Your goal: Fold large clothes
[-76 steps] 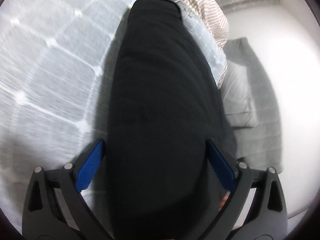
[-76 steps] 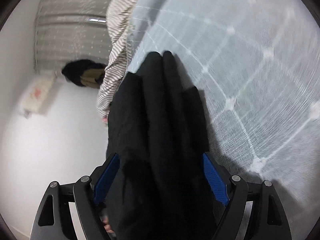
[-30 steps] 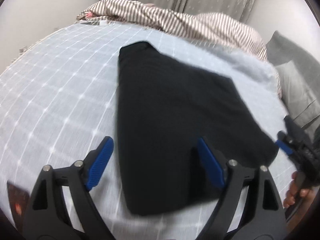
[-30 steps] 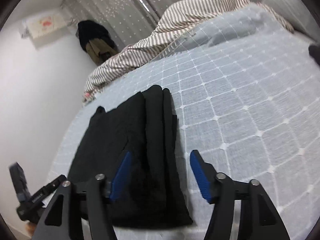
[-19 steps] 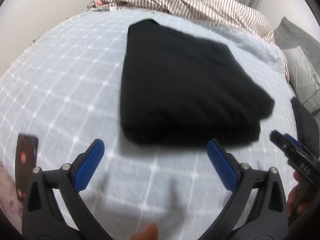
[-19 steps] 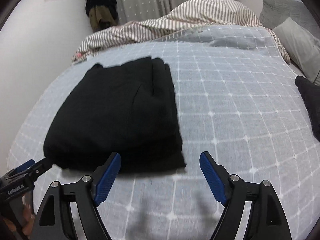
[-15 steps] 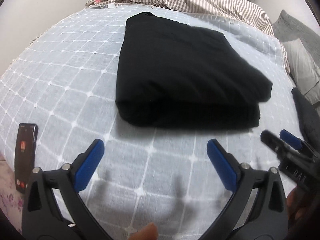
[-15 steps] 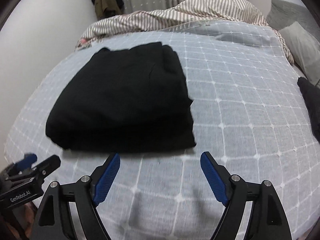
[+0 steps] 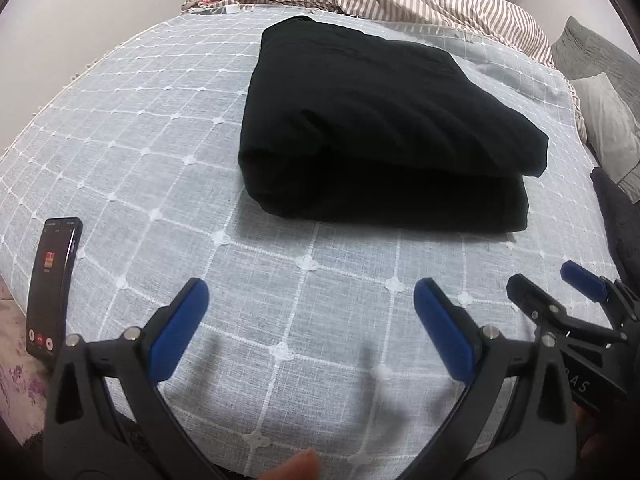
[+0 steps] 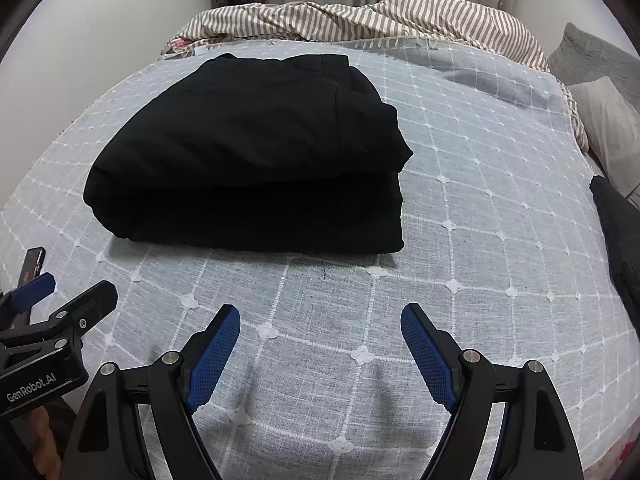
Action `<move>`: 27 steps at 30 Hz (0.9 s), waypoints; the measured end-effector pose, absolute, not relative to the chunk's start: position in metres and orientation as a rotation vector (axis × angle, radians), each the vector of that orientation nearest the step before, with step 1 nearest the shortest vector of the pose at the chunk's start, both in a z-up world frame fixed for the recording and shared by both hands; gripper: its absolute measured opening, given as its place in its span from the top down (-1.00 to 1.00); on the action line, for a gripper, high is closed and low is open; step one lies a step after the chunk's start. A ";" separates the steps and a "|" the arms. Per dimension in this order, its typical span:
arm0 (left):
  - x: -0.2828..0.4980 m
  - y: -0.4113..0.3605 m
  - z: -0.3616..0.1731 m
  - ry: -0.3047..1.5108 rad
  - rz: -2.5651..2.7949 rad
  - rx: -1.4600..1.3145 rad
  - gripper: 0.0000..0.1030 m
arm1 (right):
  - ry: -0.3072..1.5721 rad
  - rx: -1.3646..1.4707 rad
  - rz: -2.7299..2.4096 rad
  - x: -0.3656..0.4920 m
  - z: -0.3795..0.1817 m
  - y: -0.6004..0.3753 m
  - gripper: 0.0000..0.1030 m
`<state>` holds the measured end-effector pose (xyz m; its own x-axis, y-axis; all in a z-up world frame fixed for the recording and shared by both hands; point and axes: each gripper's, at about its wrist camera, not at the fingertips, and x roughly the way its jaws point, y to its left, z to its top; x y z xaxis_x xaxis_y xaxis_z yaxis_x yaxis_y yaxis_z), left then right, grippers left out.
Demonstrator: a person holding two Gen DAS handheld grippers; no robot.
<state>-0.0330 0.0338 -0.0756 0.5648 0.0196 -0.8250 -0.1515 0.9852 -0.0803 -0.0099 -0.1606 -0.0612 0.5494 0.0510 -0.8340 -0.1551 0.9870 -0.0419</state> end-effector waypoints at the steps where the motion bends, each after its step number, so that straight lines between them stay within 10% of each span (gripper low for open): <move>1: -0.033 0.034 -0.075 0.964 0.100 -0.149 -0.98 | 0.983 -0.120 0.124 -0.009 -0.061 -0.160 -0.63; 27: -0.033 0.036 -0.075 0.959 0.112 -0.151 -0.98 | 0.986 -0.101 0.143 -0.004 -0.064 -0.149 -0.63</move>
